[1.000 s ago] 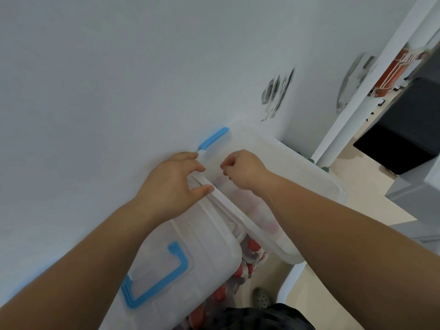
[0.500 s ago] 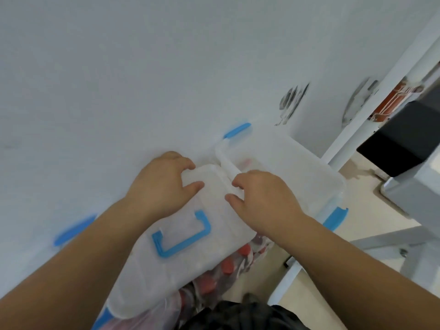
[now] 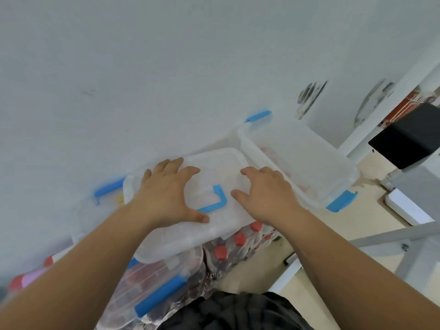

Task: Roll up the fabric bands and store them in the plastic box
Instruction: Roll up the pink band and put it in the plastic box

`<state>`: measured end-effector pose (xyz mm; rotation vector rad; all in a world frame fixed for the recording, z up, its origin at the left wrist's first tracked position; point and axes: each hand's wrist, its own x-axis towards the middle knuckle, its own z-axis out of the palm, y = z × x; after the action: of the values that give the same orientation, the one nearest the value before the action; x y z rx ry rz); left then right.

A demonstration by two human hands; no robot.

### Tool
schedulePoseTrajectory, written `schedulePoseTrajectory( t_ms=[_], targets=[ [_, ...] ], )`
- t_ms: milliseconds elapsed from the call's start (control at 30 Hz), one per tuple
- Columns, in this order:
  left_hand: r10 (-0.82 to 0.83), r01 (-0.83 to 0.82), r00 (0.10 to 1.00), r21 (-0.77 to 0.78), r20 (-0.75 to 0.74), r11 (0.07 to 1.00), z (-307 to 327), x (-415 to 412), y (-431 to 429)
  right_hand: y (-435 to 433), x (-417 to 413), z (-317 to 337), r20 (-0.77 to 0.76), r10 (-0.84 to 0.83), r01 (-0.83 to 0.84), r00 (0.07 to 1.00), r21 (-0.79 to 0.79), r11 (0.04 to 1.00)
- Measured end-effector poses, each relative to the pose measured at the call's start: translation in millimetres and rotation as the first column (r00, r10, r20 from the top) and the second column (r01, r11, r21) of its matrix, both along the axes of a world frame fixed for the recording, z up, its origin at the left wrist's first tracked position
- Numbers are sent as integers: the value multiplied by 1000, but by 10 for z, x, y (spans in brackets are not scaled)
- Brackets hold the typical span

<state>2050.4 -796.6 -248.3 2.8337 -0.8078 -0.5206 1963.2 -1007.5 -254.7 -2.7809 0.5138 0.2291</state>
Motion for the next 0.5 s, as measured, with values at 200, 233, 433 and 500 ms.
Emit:
schedulePoseTrajectory(
  t_ms=[200, 233, 433, 500],
  targets=[
    [1, 0, 1000, -77, 19, 997, -2, -72, 153, -61, -90, -54, 175, -60, 24, 983, 200, 979],
    [3, -2, 1000, -87, 12, 996, 7, -85, 167, -92, -103, -58, 182, -57, 14, 982, 226, 974],
    [79, -73, 997, -199, 23, 977, 148, -151, 96, -299, -132, 91, 383, -135, 31, 914, 266, 963],
    [108, -92, 992, -226, 59, 970, 226, -147, 29, -395, -146, 189, 440, -184, 74, 879, 255, 964]
  ],
)
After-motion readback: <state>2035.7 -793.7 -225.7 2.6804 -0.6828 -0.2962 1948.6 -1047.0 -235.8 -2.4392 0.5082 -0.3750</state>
